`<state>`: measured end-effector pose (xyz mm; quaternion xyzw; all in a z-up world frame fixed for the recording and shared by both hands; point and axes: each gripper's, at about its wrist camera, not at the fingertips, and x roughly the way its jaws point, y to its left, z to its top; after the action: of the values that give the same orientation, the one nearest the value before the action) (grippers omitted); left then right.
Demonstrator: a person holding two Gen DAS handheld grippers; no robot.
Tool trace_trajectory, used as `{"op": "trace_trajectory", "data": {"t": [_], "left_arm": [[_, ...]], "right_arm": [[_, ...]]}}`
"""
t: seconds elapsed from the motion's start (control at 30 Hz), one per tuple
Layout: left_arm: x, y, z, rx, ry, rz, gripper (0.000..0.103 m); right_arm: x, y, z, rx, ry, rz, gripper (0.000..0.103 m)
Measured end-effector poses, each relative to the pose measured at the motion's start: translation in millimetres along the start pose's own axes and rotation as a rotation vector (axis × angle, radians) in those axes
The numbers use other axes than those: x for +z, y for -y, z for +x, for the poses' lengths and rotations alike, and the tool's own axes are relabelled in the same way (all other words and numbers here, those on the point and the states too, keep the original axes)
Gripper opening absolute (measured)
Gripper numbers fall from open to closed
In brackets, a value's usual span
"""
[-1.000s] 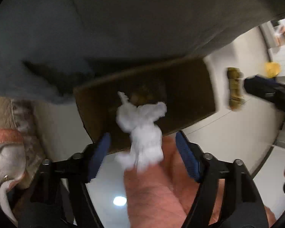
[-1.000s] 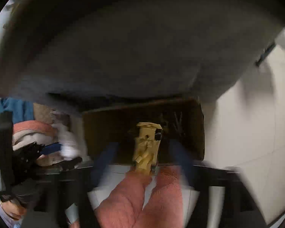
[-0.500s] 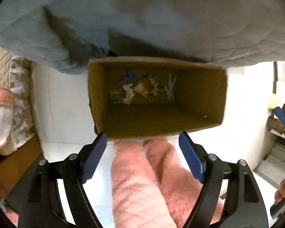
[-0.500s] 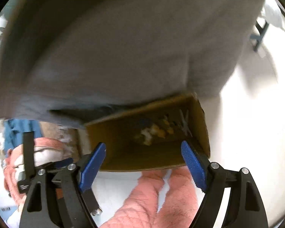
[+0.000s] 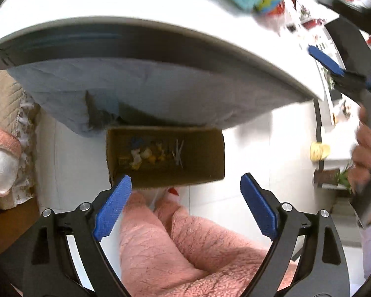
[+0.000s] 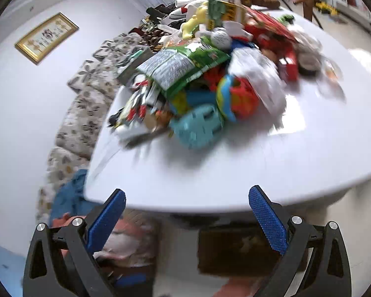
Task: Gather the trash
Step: 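Grasp the green snack bag with the left gripper while the right grasps the teal whale toy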
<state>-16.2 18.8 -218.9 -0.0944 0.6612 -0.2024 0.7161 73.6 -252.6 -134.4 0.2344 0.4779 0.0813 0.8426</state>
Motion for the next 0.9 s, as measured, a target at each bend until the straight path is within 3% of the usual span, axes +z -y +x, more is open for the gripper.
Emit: {"op": "trace_trajectory", "data": {"t": [0.13, 0.3, 0.43, 0.53, 0.73, 0.77, 0.9], "left_arm": [[3.9, -14.1, -20.1, 0.002, 0.051, -0.044, 0.087], [-0.8, -41.6, -33.8, 0.003, 0.091, -0.123, 0.087], [-7.2, -58.2, -32.3, 0.008, 0.084, -0.177, 0.088], [-10.2, -63.7, -30.4, 0.017, 0.072, -0.19, 0.087], [-9.4, -64.6, -28.1, 0.002, 0.054, -0.185, 0.087], [-7.7, -63.7, -29.9, 0.0, 0.057, -0.177, 0.087], [4.5, -53.3, -30.9, -0.002, 0.067, -0.133, 0.087]], "right_arm": [[22.3, -7.4, 46.3, -0.091, 0.003, -0.034, 0.098], [41.7, -5.9, 69.1, -0.145, 0.034, 0.016, 0.098], [53.6, -8.6, 96.8, -0.168, -0.006, -0.026, 0.097], [55.0, -9.3, 102.6, -0.189, -0.004, -0.077, 0.082], [43.4, 0.3, 81.6, -0.1, -0.032, -0.029, 0.078], [40.6, 4.6, 76.3, -0.066, -0.043, 0.001, 0.072], [31.7, 19.1, 62.4, -0.004, -0.057, 0.11, 0.071]]}}
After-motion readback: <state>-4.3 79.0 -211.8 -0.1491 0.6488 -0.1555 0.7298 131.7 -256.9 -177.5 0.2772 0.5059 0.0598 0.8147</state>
